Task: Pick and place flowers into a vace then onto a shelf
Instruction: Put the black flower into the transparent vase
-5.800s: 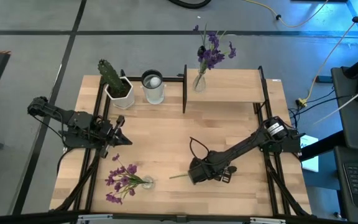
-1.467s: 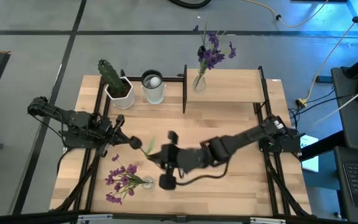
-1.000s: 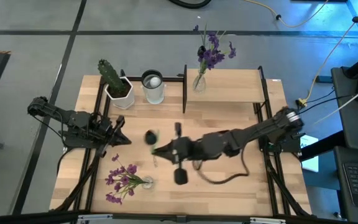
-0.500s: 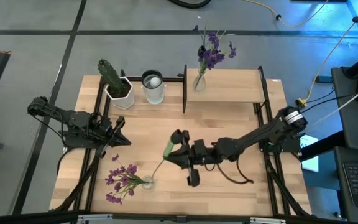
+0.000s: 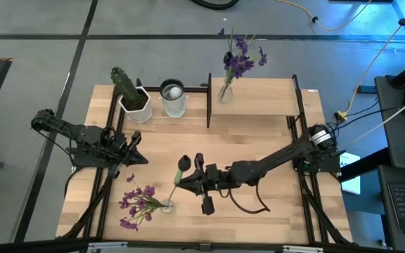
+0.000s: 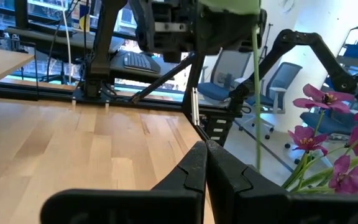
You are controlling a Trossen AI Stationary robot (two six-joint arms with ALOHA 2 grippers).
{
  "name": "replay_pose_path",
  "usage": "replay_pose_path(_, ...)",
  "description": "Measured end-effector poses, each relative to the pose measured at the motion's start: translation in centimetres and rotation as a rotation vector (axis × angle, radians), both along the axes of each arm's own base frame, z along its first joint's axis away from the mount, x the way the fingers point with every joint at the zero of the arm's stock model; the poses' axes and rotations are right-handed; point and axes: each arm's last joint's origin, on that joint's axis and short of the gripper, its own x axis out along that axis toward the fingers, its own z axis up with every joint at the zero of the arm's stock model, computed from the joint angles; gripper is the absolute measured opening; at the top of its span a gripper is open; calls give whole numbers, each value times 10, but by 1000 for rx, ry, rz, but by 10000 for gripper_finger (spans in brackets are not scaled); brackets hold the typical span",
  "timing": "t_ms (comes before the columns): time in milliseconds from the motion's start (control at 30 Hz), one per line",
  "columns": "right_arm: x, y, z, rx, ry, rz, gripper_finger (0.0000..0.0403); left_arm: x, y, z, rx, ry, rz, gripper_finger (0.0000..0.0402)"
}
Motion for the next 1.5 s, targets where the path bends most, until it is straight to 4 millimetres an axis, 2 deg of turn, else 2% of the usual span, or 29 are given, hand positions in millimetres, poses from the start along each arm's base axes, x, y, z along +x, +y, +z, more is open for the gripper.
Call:
replay_pose_path(333, 8, 4, -20, -17, 43, 1, 5, 0, 0, 0, 0, 0, 2, 5)
replay_pose_path(800, 11, 2, -16, -23, 40, -8, 5, 0, 0, 0, 0, 1, 2, 5)
replay_pose_path(1067, 32, 10, -16, -115, 140, -18, 5, 0, 0, 0, 0, 0, -2, 4)
replay_pose_path(1200, 34, 11, -11, -125, 148, -19, 5, 0, 0, 0, 0, 0, -2, 4)
replay_pose_path(1500, 36, 11, -17, -123, 169, -38, 5, 0, 0, 0, 0, 1, -2, 4)
